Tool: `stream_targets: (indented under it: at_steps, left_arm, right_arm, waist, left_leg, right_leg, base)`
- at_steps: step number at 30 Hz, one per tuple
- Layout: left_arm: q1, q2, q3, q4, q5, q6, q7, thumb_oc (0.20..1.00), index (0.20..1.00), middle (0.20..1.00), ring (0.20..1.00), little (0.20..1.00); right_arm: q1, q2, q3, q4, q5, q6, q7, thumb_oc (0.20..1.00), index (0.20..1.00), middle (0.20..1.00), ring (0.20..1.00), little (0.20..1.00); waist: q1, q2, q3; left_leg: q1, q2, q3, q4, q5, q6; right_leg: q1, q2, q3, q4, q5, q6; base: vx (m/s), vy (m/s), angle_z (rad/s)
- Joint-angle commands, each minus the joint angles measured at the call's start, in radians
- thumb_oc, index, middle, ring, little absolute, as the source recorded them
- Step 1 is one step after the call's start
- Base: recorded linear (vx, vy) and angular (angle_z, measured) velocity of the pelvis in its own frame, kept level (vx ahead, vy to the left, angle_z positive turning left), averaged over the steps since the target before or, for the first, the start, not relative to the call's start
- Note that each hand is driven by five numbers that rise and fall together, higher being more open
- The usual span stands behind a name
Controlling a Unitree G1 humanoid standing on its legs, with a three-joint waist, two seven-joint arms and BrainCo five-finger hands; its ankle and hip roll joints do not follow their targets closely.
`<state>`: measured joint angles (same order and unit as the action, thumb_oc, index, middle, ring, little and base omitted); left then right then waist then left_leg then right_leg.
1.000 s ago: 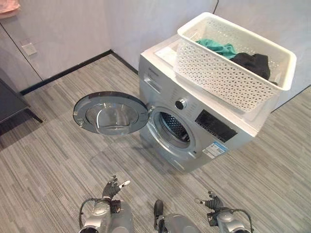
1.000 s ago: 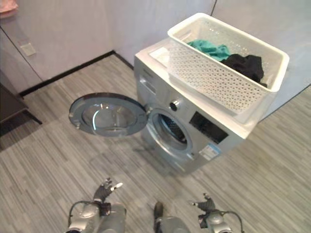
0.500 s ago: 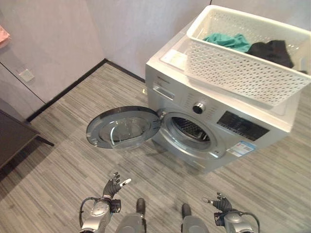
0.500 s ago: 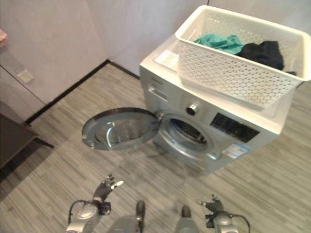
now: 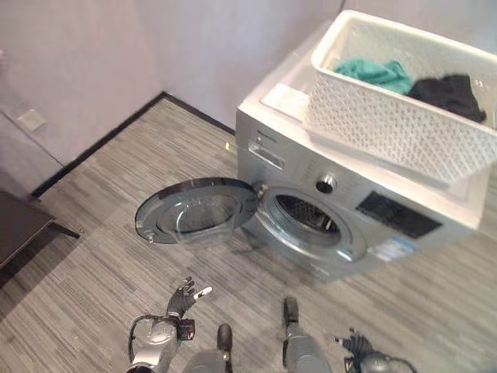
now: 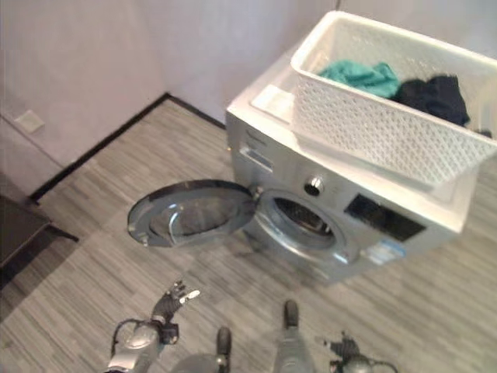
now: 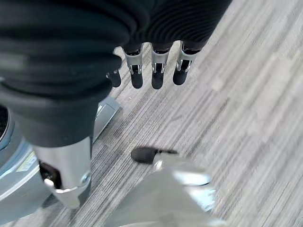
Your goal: Grab the laundry basket,head to the washer,open it,put in the laundry and shut it.
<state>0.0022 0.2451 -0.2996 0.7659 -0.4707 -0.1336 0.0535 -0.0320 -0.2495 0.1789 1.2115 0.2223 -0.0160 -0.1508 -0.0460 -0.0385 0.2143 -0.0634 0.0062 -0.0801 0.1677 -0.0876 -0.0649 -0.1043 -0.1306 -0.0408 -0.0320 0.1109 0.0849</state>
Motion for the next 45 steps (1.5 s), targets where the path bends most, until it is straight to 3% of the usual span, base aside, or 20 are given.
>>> stream_targets:
  at_steps: [1, 2, 4, 9, 11, 13, 16, 19, 20, 24, 25, 26, 28, 31, 35, 37, 41, 42, 44, 45]
  left_arm:
    - [-0.03, 0.015, -0.035, -0.052, -0.002, -0.039, -0.004, 1.0, 1.0, 1.0, 1.0, 1.0]
    - [-0.044, 0.014, -0.05, -0.07, 0.01, -0.036, 0.0, 1.0, 1.0, 1.0, 1.0, 1.0]
    - [-0.03, 0.006, -0.061, -0.074, 0.016, -0.033, -0.01, 1.0, 1.0, 1.0, 1.0, 1.0]
    - [-0.03, 0.021, -0.067, -0.06, 0.05, -0.036, -0.009, 1.0, 1.0, 1.0, 1.0, 1.0]
    - [-0.008, 0.04, -0.03, -0.072, 0.042, -0.028, -0.009, 1.0, 1.0, 1.0, 1.0, 1.0]
    - [-0.002, 0.043, -0.02, -0.075, 0.038, -0.026, -0.012, 1.0, 1.0, 1.0, 1.0, 1.0]
    - [0.01, 0.05, 0.023, -0.076, 0.027, -0.023, -0.016, 1.0, 1.0, 1.0, 1.0, 1.0]
    - [0.009, 0.047, 0.028, -0.072, 0.022, -0.023, -0.012, 1.0, 1.0, 1.0, 1.0, 1.0]
    - [0.009, 0.041, 0.042, -0.063, 0.02, -0.023, -0.008, 1.0, 1.0, 1.0, 1.0, 1.0]
    - [0.006, 0.017, 0.057, -0.042, 0.03, -0.015, 0.003, 1.0, 1.0, 1.0, 1.0, 1.0]
    - [0.004, 0.008, 0.056, -0.041, 0.043, -0.006, 0.014, 1.0, 1.0, 1.0, 1.0, 1.0]
    - [0.003, 0.009, 0.056, -0.04, 0.043, -0.006, 0.015, 1.0, 1.0, 1.0, 1.0, 1.0]
    - [-0.003, -0.005, 0.054, -0.012, 0.067, 0.004, 0.022, 1.0, 1.0, 1.0, 1.0, 1.0]
    - [-0.008, -0.003, 0.046, -0.007, 0.083, 0.007, 0.019, 1.0, 1.0, 1.0, 1.0, 1.0]
    - [-0.013, 0.02, -0.001, -0.002, 0.112, -0.003, -0.014, 1.0, 1.0, 1.0, 1.0, 1.0]
    - [-0.011, 0.019, -0.007, -0.003, 0.112, -0.006, -0.021, 1.0, 1.0, 1.0, 1.0, 1.0]
    - [-0.004, 0.039, -0.043, 0.0, 0.104, -0.013, -0.041, 1.0, 1.0, 1.0, 1.0, 1.0]
    - [-0.007, 0.053, -0.054, 0.002, 0.095, -0.016, -0.044, 1.0, 1.0, 1.0, 1.0, 1.0]
    - [-0.008, 0.049, -0.049, 0.0, 0.067, -0.023, -0.054, 1.0, 1.0, 1.0, 1.0, 1.0]
    - [-0.003, 0.06, -0.06, -0.007, 0.056, -0.026, -0.057, 1.0, 1.0, 1.0, 1.0, 1.0]
  right_arm:
    - [-0.036, -0.056, 0.003, 0.006, 0.029, -0.016, -0.02, 1.0, 1.0, 1.0, 1.0, 1.0]
    - [-0.024, -0.054, -0.012, 0.013, 0.054, -0.015, -0.012, 1.0, 1.0, 1.0, 1.0, 1.0]
    - [-0.019, -0.054, -0.043, 0.023, 0.091, -0.02, -0.01, 1.0, 1.0, 1.0, 1.0, 1.0]
    - [-0.039, -0.057, -0.104, 0.014, 0.14, -0.026, -0.02, 1.0, 1.0, 1.0, 1.0, 1.0]
    - [-0.038, -0.095, -0.237, 0.027, 0.269, -0.043, -0.041, 1.0, 1.0, 1.0, 1.0, 1.0]
    - [-0.038, -0.115, -0.277, 0.036, 0.293, -0.047, -0.048, 1.0, 1.0, 1.0, 1.0, 1.0]
    - [-0.015, -0.218, -0.463, -0.017, 0.382, -0.09, -0.119, 1.0, 1.0, 1.0, 1.0, 1.0]
    - [-0.001, -0.253, -0.527, -0.041, 0.41, -0.106, -0.146, 1.0, 1.0, 1.0, 1.0, 1.0]
    - [0.028, -0.3, -0.603, -0.136, 0.408, -0.135, -0.211, 1.0, 1.0, 1.0, 1.0, 1.0]
    - [0.073, -0.38, -0.744, -0.471, 0.278, -0.186, -0.412, 1.0, 1.0, 1.0, 1.0, 1.0]
    - [0.072, -0.397, -0.779, -0.683, 0.165, -0.185, -0.492, 1.0, 1.0, 1.0, 1.0, 1.0]
    - [0.074, -0.392, -0.781, -0.69, 0.161, -0.18, -0.495, 1.0, 1.0, 1.0, 1.0, 1.0]
    - [0.041, -0.421, -0.8, -0.994, -0.04, -0.171, -0.555, 1.0, 1.0, 1.0, 1.0, 1.0]
    - [0.007, -0.458, -0.789, -1.114, -0.137, -0.146, -0.544, 1.0, 1.0, 1.0, 1.0, 1.0]
    - [-0.232, -0.703, -0.57, -1.106, -0.17, -0.134, -0.398, 1.0, 1.0, 1.0, 1.0, 1.0]
    - [-0.305, -0.742, -0.498, -1.074, -0.172, -0.127, -0.379, 1.0, 1.0, 1.0, 1.0, 1.0]
    - [-0.754, -0.888, -0.081, -0.903, -0.192, -0.078, -0.243, 1.0, 1.0, 1.0, 1.0, 1.0]
    - [-0.856, -0.901, 0.017, -0.852, -0.209, -0.058, -0.202, 1.0, 1.0, 1.0, 1.0, 1.0]
    - [-1.17, -0.898, 0.344, -0.666, -0.231, -0.034, -0.106, 1.0, 1.0, 1.0, 1.0, 1.0]
    - [-1.248, -0.874, 0.411, -0.585, -0.238, -0.019, -0.084, 1.0, 1.0, 1.0, 1.0, 1.0]
  waist:
    - [0.007, -0.031, 0.005]
    - [0.001, -0.029, -0.011]
    - [0.006, -0.015, -0.026]
    - [-0.007, -0.008, -0.036]
    - [-0.01, -0.007, -0.045]
    - [-0.011, -0.006, -0.048]
    - [-0.028, -0.001, -0.066]
    - [-0.032, 0.001, -0.07]
    - [-0.043, 0.003, -0.081]
    - [-0.06, 0.009, -0.098]
    - [-0.063, 0.01, -0.101]
    - [-0.062, 0.011, -0.103]
    - [-0.059, 0.009, -0.109]
    - [-0.051, 0.005, -0.118]
    - [-0.007, -0.022, -0.127]
    - [0.0, -0.025, -0.131]
    - [0.036, -0.051, -0.136]
    - [0.051, -0.064, -0.137]
    - [0.049, -0.065, -0.135]
    - [0.06, -0.076, -0.138]
  left_leg:
    - [-0.115, 0.03, -0.055, 0.268, -0.004, 0.01]
    - [-0.128, 0.089, 0.004, 0.102, -0.006, 0.018]
    - [-0.089, 0.097, 0.016, 0.006, -0.017, 0.027]
    - [-0.055, 0.078, 0.065, -0.022, -0.024, 0.033]
    - [-0.006, 0.074, 0.106, -0.073, -0.027, 0.043]
    - [0.01, 0.074, 0.114, -0.092, -0.025, 0.046]
    - [0.059, 0.073, 0.135, -0.15, -0.016, 0.047]
    - [0.074, 0.073, 0.133, -0.168, -0.013, 0.046]
    - [0.093, 0.073, 0.133, -0.194, -0.011, 0.045]
    - [0.125, 0.077, 0.135, -0.231, -0.005, 0.044]
    - [0.134, 0.079, 0.134, -0.239, 0.001, 0.044]
    - [0.136, 0.079, 0.133, -0.242, -0.003, 0.044]
    - [0.145, 0.081, 0.133, -0.246, -0.001, 0.046]
    - [0.151, 0.082, 0.133, -0.251, -0.007, 0.046]
    - [0.153, 0.085, 0.13, -0.248, 0.003, 0.039]
    - [0.154, 0.087, 0.128, -0.251, 0.0, 0.038]
    - [0.147, 0.091, 0.119, -0.249, 0.011, 0.029]
    - [0.144, 0.092, 0.116, -0.248, 0.014, 0.026]
    - [0.137, 0.097, 0.111, -0.249, 0.024, 0.02]
    - [0.134, 0.1, 0.108, -0.25, 0.027, 0.017]
  right_leg:
    - [-0.036, -0.021, 0.024, 0.093, -0.058, 0.004]
    - [0.0, -0.039, -0.001, 0.068, -0.088, 0.013]
    - [-0.008, -0.036, 0.011, 0.09, -0.099, 0.02]
    - [-0.027, -0.058, 0.033, 0.111, -0.065, 0.043]
    - [-0.019, -0.074, 0.043, 0.081, -0.037, 0.062]
    - [-0.014, -0.078, 0.046, 0.07, -0.031, 0.067]
    - [0.001, -0.087, 0.043, 0.047, -0.027, 0.08]
    - [0.009, -0.087, 0.041, 0.041, -0.028, 0.083]
    - [0.012, -0.086, 0.042, 0.035, -0.029, 0.088]
    - [0.019, -0.081, 0.042, 0.03, -0.029, 0.094]
    - [0.023, -0.08, 0.042, 0.027, -0.025, 0.093]
    - [0.025, -0.08, 0.041, 0.025, -0.029, 0.094]
    - [0.031, -0.077, 0.042, 0.022, -0.027, 0.093]
    - [0.037, -0.075, 0.042, 0.015, -0.032, 0.093]
    - [0.055, -0.073, 0.027, 0.002, -0.025, 0.089]
    - [0.06, -0.073, 0.022, -0.001, -0.03, 0.089]
    - [0.071, -0.073, 0.005, -0.007, -0.031, 0.082]
    - [0.073, -0.072, 0.002, -0.008, -0.031, 0.079]
    - [0.078, -0.071, -0.008, -0.012, -0.031, 0.075]
    - [0.08, -0.07, -0.013, -0.014, -0.031, 0.074]
  base:
    - [0.1, 0.019, 0.0]
    - [0.11, 0.015, 0.05]
    - [0.15, 0.106, 0.4]
    - [0.06, 0.134, -0.23]
    - [0.07, 0.119, -0.43]
    - [0.06, 0.058, -0.43]
    - [0.08, 0.06, -0.19]
    - [0.05, 0.017, -0.05]
    - [0.06, 0.021, 0.03]
    - [0.05, 0.015, -0.04]
    - [0.04, 0.003, -0.02]
    - [0.0, 0.0, 0.0]
    - [0.01, -0.001, -0.02]
    - [0.0, 0.0, 0.0]
    - [-0.02, -0.021, -0.04]
    - [0.0, 0.0, 0.0]
    - [-0.02, -0.033, 0.04]
    - [-0.02, -0.029, 0.09]
    - [-0.02, -0.031, 0.15]
    - [-0.01, -0.027, 0.16]
